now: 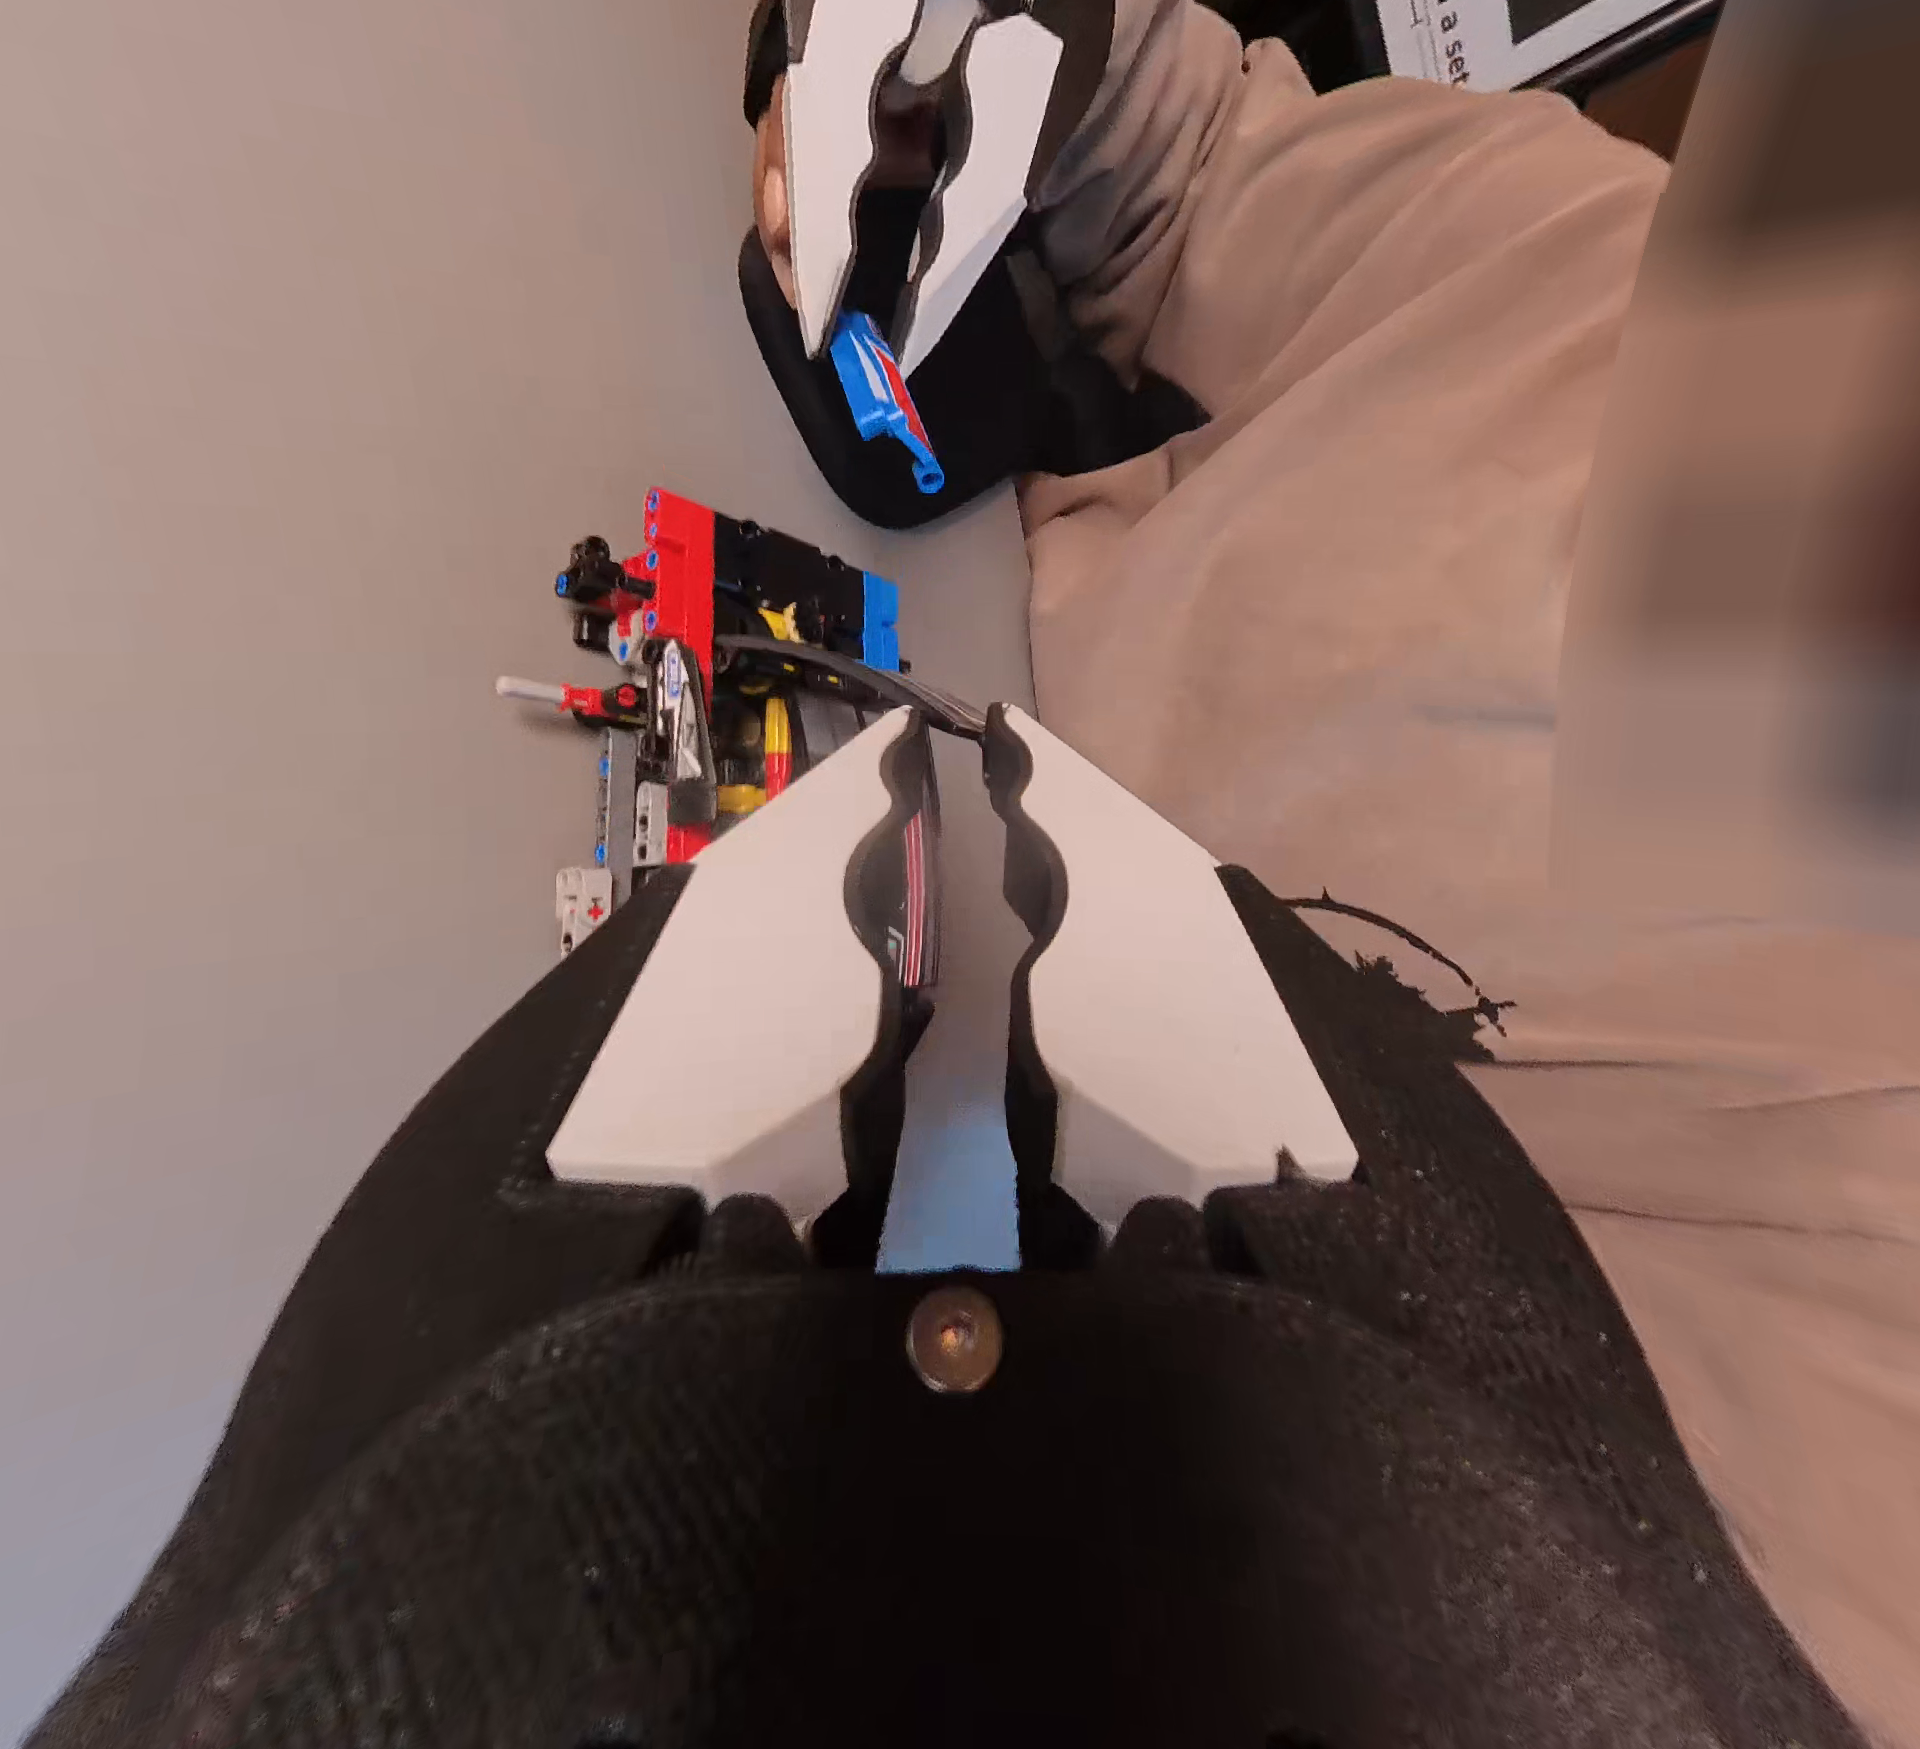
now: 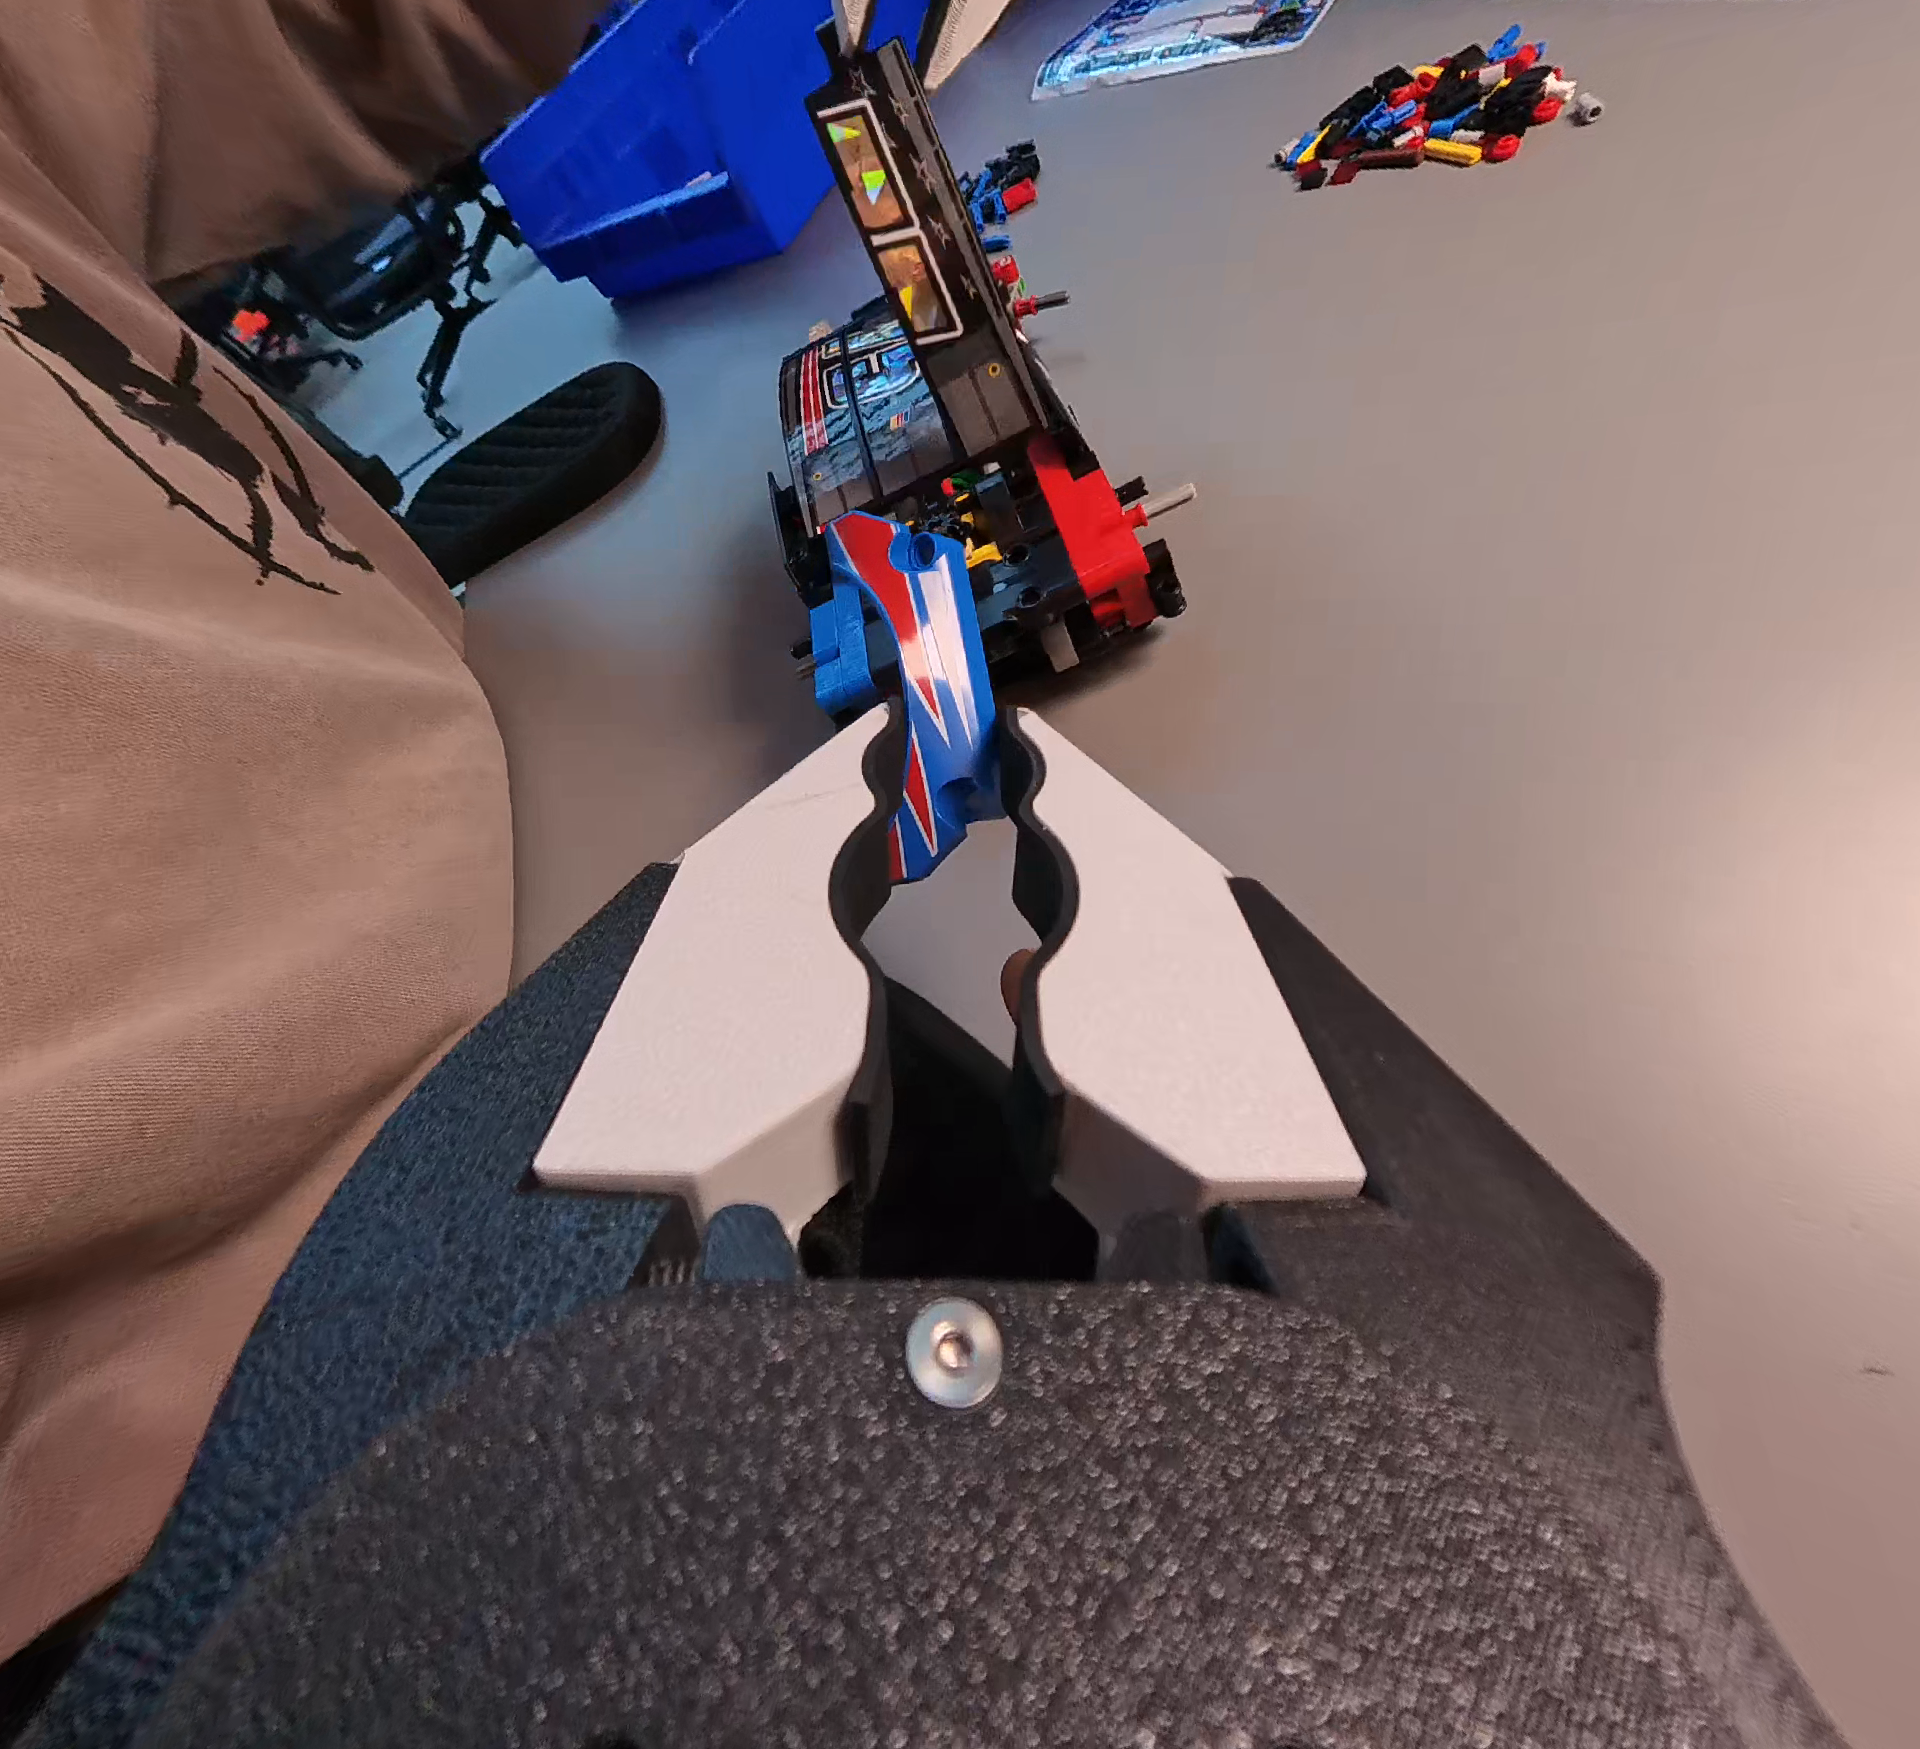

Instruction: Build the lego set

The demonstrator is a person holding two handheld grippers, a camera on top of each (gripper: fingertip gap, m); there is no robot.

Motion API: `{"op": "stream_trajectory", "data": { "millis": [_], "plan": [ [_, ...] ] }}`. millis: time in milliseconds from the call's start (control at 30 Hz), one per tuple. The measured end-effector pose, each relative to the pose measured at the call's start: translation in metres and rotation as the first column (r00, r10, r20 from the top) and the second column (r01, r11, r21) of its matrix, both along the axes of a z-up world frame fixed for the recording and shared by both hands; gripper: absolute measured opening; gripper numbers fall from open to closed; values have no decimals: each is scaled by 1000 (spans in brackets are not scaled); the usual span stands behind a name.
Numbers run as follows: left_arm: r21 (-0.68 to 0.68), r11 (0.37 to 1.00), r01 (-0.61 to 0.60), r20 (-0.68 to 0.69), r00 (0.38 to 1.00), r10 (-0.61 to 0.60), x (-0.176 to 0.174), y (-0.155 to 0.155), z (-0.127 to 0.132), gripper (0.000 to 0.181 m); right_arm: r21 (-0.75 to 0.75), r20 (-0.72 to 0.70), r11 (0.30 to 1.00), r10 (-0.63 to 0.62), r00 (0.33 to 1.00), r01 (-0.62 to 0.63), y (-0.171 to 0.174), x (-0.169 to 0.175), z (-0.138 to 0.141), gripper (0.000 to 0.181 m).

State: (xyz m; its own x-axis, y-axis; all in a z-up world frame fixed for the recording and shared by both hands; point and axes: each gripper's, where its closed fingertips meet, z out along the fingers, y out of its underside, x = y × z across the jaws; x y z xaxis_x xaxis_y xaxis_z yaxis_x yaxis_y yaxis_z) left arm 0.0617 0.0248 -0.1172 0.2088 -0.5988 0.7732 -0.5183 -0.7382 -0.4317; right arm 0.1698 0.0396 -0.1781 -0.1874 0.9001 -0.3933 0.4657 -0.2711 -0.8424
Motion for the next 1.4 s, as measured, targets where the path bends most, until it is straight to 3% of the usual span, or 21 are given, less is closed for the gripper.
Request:
{"op": "stream_trajectory", "data": {
  "millis": [133,233,300,400,467,567,767,867,933,1067,1167,1400],
  "plan": [
    [74,997,-11,16,1000,10,20,3,6,19,2,-23,1000,-19,1000,19,4,5,4,15],
    [191,980,-58,82,996,43,13,3,23,41,6,-22,1000,-30,999,30,3,13,3,15],
    [329,936,-127,106,990,97,-1,-1,36,52,32,-9,998,-45,999,45,2,18,1,15],
    [624,778,-75,-130,972,198,-43,-14,3,64,104,21,993,-56,998,54,-1,25,-5,15],
    [674,739,-6,-259,935,243,-61,-38,-33,71,163,41,985,-57,998,49,-6,27,-8,15],
    [737,674,44,-343,884,317,-74,-67,-78,72,227,63,974,-42,997,27,-17,24,-14,15],
    [936,334,112,-285,800,528,-66,-78,-88,59,301,113,953,-75,991,38,-16,20,-26,15],
    [945,229,235,-326,756,568,-64,-76,-95,61,298,117,953,-94,989,55,-13,18,-25,15],
    [929,201,310,-368,724,584,-72,-74,-102,63,303,120,951,-100,988,60,-12,16,-24,15],
    [908,179,379,-411,726,550,-79,-80,-106,51,309,120,950,-96,988,55,-16,14,-22,15],
    [870,217,442,-487,706,514,-88,-80,-112,49,287,111,956,-90,990,55,-17,10,-21,15],
    [825,141,547,-536,680,500,-94,-65,-109,22,269,104,962,-80,991,50,-18,3,-20,15]
  ]
}}
